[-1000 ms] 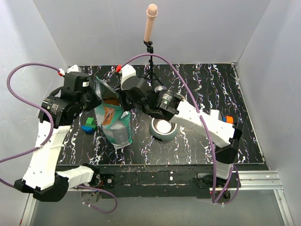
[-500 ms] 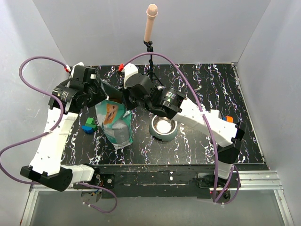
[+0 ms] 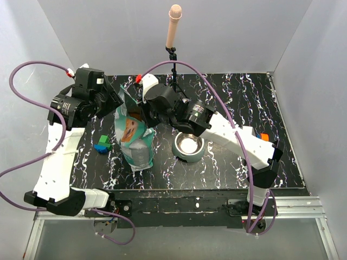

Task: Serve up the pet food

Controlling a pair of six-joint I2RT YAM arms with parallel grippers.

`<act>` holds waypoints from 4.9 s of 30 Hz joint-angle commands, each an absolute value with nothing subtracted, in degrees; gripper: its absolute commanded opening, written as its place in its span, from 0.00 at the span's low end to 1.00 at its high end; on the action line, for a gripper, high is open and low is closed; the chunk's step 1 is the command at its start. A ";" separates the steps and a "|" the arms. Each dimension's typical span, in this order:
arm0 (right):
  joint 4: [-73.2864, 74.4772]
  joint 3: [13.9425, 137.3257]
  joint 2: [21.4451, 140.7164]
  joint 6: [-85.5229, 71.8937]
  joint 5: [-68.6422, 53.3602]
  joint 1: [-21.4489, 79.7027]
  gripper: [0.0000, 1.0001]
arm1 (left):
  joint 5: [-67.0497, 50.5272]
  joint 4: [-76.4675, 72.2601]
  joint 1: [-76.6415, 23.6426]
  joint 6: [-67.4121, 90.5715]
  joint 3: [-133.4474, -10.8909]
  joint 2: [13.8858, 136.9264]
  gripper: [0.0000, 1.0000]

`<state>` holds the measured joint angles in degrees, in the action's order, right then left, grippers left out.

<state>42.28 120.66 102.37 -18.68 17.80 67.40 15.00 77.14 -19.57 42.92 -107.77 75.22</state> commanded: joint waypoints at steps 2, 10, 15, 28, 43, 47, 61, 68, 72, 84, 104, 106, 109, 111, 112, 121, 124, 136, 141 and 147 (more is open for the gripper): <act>41.57 125.07 99.75 -17.23 15.82 67.94 0.01 | 15.03 86.05 -19.07 50.27 -109.07 75.06 0.57; 41.13 125.42 100.02 -16.70 15.99 67.85 0.01 | 9.41 82.19 -19.07 52.20 -101.53 74.89 0.48; 40.96 125.33 100.02 -16.87 16.26 67.85 0.01 | 7.56 75.78 -18.99 50.81 -92.39 70.85 0.33; 43.51 141.39 107.39 -19.69 13.89 66.53 0.01 | 29.89 87.80 -18.98 23.75 -132.07 85.42 0.00; 43.75 122.26 98.35 -24.43 21.25 66.01 0.01 | 3.45 77.19 -19.07 21.61 -116.04 80.08 0.00; 51.75 124.62 98.96 -26.63 23.31 64.08 0.16 | -5.07 71.99 -18.99 23.64 -111.98 77.61 0.00; 62.67 134.03 103.62 -26.72 19.42 59.06 0.64 | -14.94 71.80 -18.98 23.99 -114.52 81.83 0.00; 63.72 134.29 106.60 -27.95 16.35 58.01 0.56 | -20.13 71.89 -19.07 23.73 -114.17 83.14 0.00; 63.64 136.23 107.05 -26.64 16.00 57.92 0.14 | -18.29 76.02 -18.98 23.20 -116.28 85.16 0.00; 55.72 131.75 102.39 -25.05 10.90 58.36 0.01 | -9.94 81.30 -19.07 20.48 -117.16 88.77 0.22; 44.40 133.32 106.43 -28.56 1.77 58.80 0.01 | 28.18 85.87 -19.07 19.79 -131.55 90.35 0.00; 37.74 133.33 106.70 -30.31 -1.82 58.89 0.01 | 33.29 85.61 -19.16 16.72 -136.73 92.01 0.00; 28.15 134.02 107.57 -34.53 -4.65 58.89 0.01 | 35.50 85.17 -19.07 11.01 -143.68 94.65 0.00; 24.71 136.39 109.68 -37.95 -5.80 58.80 0.01 | 37.17 85.78 -19.07 7.92 -147.55 96.76 0.00; 23.83 138.15 111.34 -39.45 -6.32 58.71 0.01 | 37.70 85.35 -19.16 6.43 -148.87 97.12 0.00; 25.40 124.24 104.62 -43.51 -7.30 57.22 0.01 | 22.82 83.76 -19.07 7.19 -141.79 96.59 0.00; 25.31 107.71 94.61 -41.93 -4.93 55.73 0.01 | 3.75 80.96 -19.16 15.09 -131.70 94.58 0.00; 32.16 81.91 79.02 -37.10 -7.56 53.52 0.31 | -15.47 68.64 -25.22 30.76 -99.59 83.77 0.00; 41.47 84.90 74.98 -32.79 -2.21 53.61 0.44 | -16.69 67.68 -25.22 31.64 -94.93 79.64 0.00; 46.84 82.71 67.34 -29.01 -2.98 53.26 0.51 | -16.35 63.99 -25.22 33.05 -94.04 78.40 0.00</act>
<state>42.94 81.32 73.03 -32.97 -2.85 53.36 -15.59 67.18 -25.74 31.29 -93.95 81.41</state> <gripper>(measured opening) 0.490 0.009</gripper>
